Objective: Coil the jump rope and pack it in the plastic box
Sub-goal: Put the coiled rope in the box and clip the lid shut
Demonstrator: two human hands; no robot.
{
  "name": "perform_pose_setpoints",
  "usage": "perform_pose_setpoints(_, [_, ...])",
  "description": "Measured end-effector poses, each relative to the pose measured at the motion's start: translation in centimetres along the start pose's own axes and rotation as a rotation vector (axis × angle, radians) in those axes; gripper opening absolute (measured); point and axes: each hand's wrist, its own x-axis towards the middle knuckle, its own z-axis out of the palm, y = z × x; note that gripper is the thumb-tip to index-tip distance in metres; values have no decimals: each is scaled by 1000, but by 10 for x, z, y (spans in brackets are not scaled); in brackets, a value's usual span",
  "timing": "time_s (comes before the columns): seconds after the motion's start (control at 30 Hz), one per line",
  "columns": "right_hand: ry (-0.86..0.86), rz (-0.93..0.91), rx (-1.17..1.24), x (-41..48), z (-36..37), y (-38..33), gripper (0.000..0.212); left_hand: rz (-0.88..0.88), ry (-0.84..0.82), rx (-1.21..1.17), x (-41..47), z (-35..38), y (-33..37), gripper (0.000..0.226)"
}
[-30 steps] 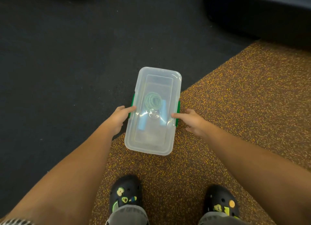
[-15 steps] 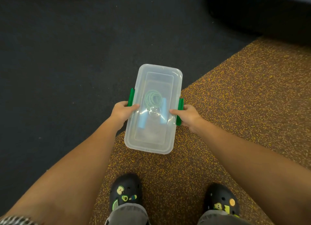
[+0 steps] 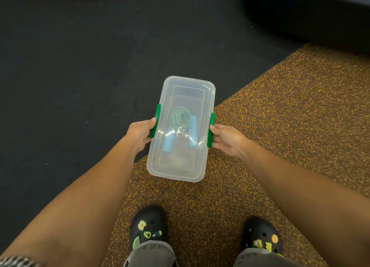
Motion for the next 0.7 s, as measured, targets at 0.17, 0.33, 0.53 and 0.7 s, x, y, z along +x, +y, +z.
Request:
perform_pose_setpoints(0.17, [45,-31,-50,-1,2,-4,41,52,9,58,0,-1,2,25])
perform_pose_setpoints(0.33, [82,-58,-70,-4,6,-5,38,113,29,129,2,1,3,29])
perform_pose_setpoints(0.53, [155,-84,-132,0,10,-5,39,183,88,234,7,0,0,31])
perform_pose_setpoints(0.7, [196,-90,-182,4,13,-4,35,286,156,375,2,5,0,31])
